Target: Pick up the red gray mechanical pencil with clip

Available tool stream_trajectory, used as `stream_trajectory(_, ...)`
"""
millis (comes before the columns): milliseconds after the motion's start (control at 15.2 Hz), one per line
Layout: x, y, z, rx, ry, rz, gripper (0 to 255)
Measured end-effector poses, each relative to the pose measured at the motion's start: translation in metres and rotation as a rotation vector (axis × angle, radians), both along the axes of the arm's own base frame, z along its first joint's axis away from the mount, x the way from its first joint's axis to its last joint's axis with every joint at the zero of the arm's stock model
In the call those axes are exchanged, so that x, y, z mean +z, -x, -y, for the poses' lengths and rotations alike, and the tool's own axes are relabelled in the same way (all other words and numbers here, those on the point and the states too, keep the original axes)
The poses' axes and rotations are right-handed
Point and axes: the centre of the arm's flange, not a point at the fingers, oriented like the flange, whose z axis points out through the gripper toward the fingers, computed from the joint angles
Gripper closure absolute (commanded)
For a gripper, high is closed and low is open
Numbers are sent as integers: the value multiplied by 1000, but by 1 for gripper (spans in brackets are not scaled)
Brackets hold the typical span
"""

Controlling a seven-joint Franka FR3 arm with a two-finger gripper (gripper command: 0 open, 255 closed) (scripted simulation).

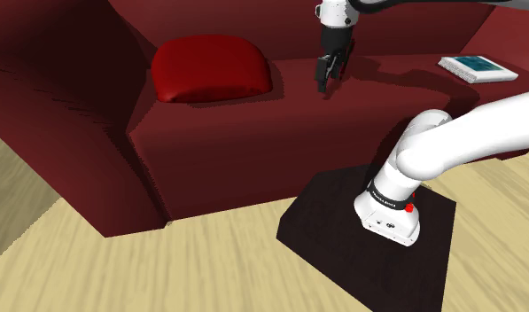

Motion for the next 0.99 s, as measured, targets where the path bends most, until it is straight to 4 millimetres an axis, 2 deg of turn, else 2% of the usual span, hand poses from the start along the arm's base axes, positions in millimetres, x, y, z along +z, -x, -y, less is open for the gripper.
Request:
stream_trajectory(132, 4, 1, 5, 3, -5, 6, 0)
stream_trajectory(396, 34, 3, 47, 27, -43, 49, 0)
stream_trajectory(990, 96, 9, 162, 88, -138, 160, 0)
